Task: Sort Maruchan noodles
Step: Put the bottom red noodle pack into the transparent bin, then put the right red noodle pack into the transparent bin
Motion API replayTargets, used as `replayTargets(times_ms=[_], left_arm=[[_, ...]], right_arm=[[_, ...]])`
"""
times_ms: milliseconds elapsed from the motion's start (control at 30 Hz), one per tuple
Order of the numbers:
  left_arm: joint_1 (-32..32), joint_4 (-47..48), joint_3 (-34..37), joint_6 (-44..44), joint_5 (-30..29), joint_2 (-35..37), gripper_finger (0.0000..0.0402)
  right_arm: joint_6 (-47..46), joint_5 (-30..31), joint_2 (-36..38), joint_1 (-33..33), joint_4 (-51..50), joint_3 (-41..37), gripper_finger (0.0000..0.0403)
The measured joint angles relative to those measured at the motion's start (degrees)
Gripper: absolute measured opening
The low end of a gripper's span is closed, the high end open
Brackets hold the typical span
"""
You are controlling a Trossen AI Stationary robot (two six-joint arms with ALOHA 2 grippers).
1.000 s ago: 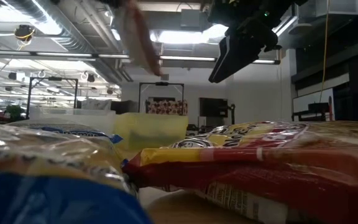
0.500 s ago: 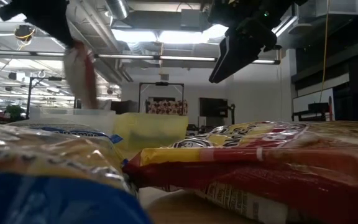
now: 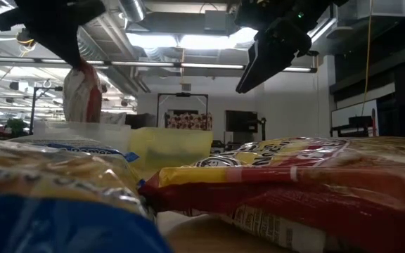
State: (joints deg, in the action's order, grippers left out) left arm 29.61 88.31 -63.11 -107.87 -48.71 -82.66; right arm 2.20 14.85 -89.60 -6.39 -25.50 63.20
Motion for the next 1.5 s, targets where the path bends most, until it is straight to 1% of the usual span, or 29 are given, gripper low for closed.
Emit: replayTargets(times_ms=[433, 567, 700, 767, 867, 933, 1167, 1267, 1367, 1500], left_arm=[[-0.6, -5.4, 0.0, -0.3, -1.1, -7.1, 0.0002], [-0.8, -5.5, 0.0, -0.6, 0.0, -8.2, 0.0026], [-0.8, -7.3, 0.0, 2.4, 2.0, -8.2, 0.0063], [-0.8, -8.7, 0.0, 3.3, 2.7, -8.2, 0.0082], [-0.8, -11.2, 0.0, 6.1, 4.8, -8.2, 0.0104], [-0.8, -12.6, 0.0, 8.1, 6.7, -8.2, 0.0112], [-0.2, -12.9, 0.0, 13.9, 16.8, -6.9, 0.0115], [0.0, -13.9, 0.0, 15.8, 18.5, -5.4, 0.0115], [0.6, -19.1, 0.0, 19.9, 17.4, -3.1, 0.0115], [1.8, -34.3, 0.0, 30.8, 11.7, -0.4, 0.0115]], right_arm=[[-0.4, -0.5, 0.0, 0.0, 0.0, 0.0, 0.0207], [-0.4, -3.5, 0.0, 0.0, 0.0, 0.0, 0.0207], [-0.3, -6.8, 0.0, 0.0, 0.1, 0.0, 0.0207], [-0.2, -7.1, 0.0, 0.0, 0.1, 0.0, 0.0207], [-0.2, -7.3, 0.0, 0.0, 0.1, 0.0, 0.0207], [-0.2, -7.3, 0.0, 0.0, 0.1, 0.0, 0.0207], [-0.2, -8.0, 0.0, 0.0, 0.2, 0.0, 0.0207], [0.2, -8.0, 0.0, 0.0, 0.7, 0.0, 0.0207], [1.1, -10.9, 0.0, 0.0, 1.0, 0.0, 0.0207], [-0.7, -16.5, 0.0, -0.1, 1.2, -1.1, 0.0207]])
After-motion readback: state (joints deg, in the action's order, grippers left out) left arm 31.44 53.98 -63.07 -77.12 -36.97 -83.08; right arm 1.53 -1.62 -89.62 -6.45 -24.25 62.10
